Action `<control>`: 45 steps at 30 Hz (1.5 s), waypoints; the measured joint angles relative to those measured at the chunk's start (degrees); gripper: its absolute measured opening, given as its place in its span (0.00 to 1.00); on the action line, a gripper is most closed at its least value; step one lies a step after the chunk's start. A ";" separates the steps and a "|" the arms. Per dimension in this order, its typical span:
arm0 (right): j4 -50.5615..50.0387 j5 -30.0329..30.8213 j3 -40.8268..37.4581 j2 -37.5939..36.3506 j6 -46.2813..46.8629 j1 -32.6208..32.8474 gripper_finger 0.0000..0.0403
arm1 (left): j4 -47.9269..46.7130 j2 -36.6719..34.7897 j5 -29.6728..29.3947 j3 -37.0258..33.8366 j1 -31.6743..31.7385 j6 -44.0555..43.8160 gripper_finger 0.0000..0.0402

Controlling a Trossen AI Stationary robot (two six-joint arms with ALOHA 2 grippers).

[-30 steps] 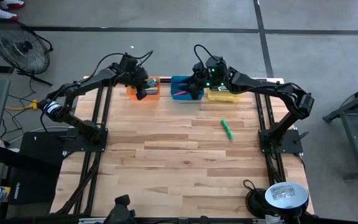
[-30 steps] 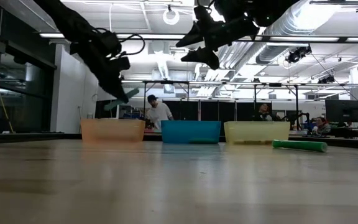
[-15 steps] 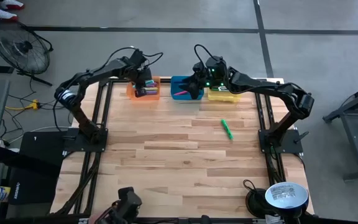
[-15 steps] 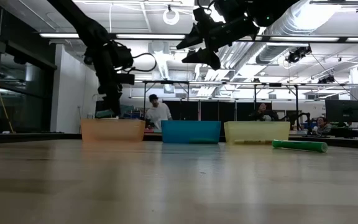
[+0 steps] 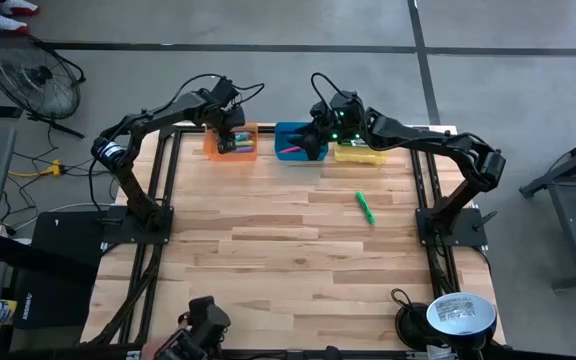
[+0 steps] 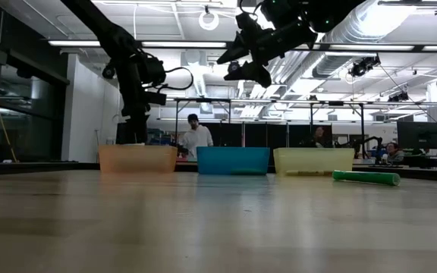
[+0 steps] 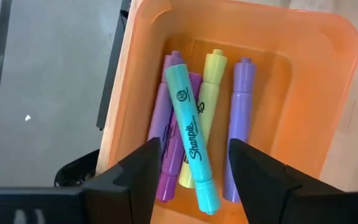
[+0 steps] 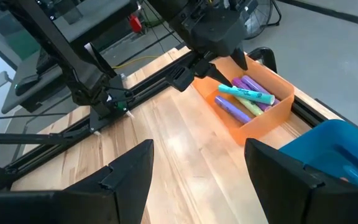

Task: Pick & Place Markers
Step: Put the green highlighter into the orange bin

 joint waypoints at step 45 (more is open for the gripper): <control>-63.71 21.42 -1.04 -3.25 16.06 5.60 0.60 | 2.08 -11.41 48.32 0.28 -3.13 -15.75 0.20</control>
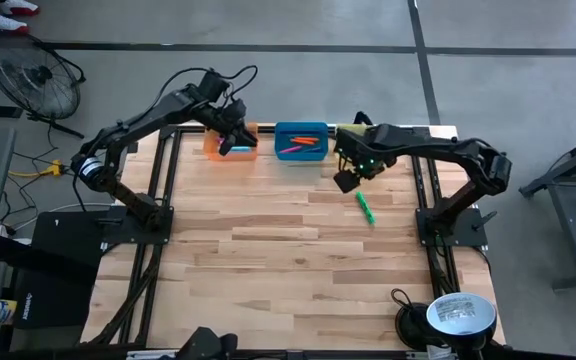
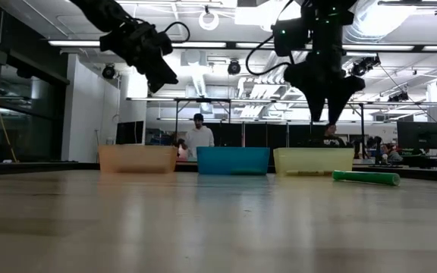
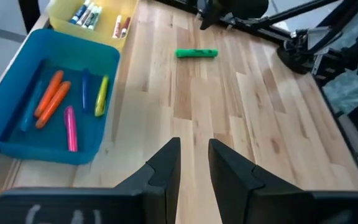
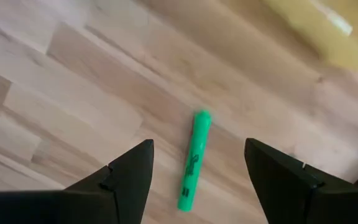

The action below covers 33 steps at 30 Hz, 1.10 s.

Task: Pick & Place Markers
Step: Put the green highlighter into the orange bin

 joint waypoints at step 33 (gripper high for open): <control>16.75 -5.29 -24.60 0.06 11.15 8.35 0.60 | 1.03 0.04 -1.00 -0.02 -4.02 2.88 0.20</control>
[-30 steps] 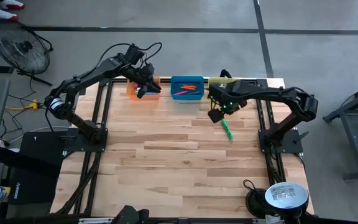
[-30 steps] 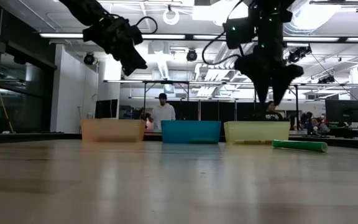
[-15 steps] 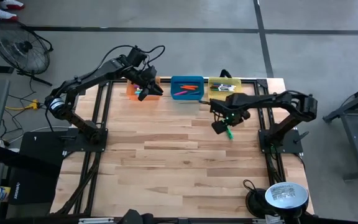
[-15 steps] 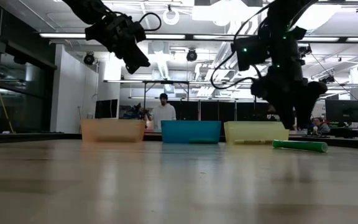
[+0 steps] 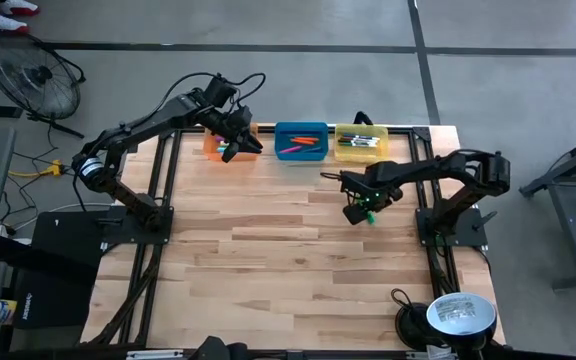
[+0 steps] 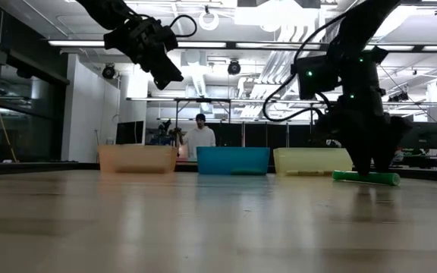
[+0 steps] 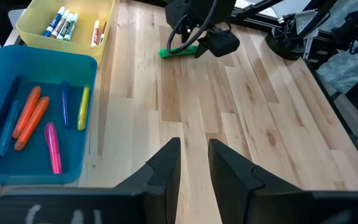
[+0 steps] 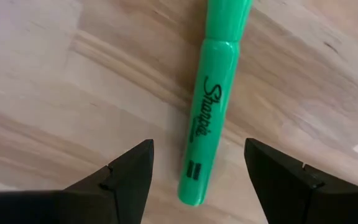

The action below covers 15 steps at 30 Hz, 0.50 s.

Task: Pick & Place Markers
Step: Put the green highlighter into the orange bin

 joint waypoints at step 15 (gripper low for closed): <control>7.43 -0.49 -5.55 -0.33 0.16 0.03 0.60 | -0.04 0.00 -0.08 0.00 0.00 0.00 0.20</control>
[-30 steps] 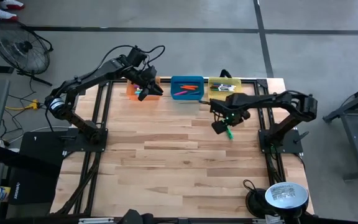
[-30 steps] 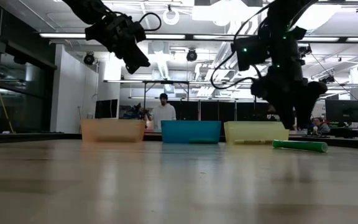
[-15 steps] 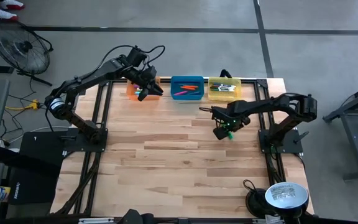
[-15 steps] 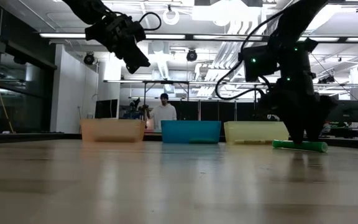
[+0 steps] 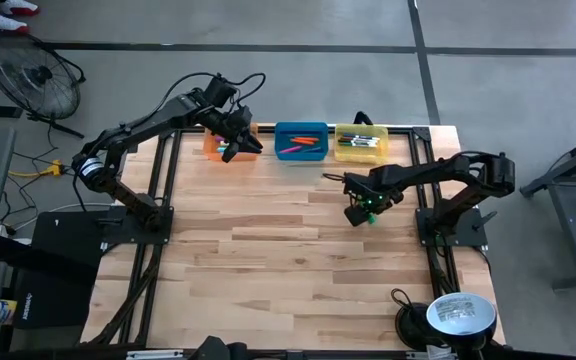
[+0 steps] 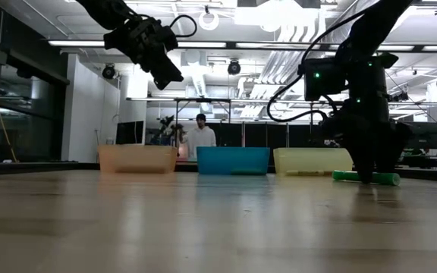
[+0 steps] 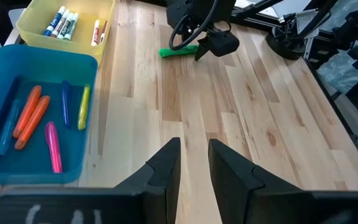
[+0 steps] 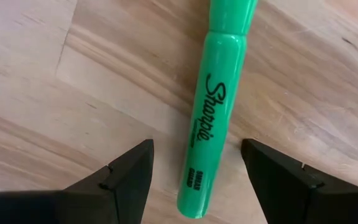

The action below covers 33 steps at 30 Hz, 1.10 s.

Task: Pick & Place Markers
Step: Put the green highlighter into the orange bin

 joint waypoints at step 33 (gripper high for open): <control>-0.61 -1.26 -0.22 0.13 0.57 -0.14 0.13 | -0.25 0.02 -0.49 -0.02 0.00 0.47 0.20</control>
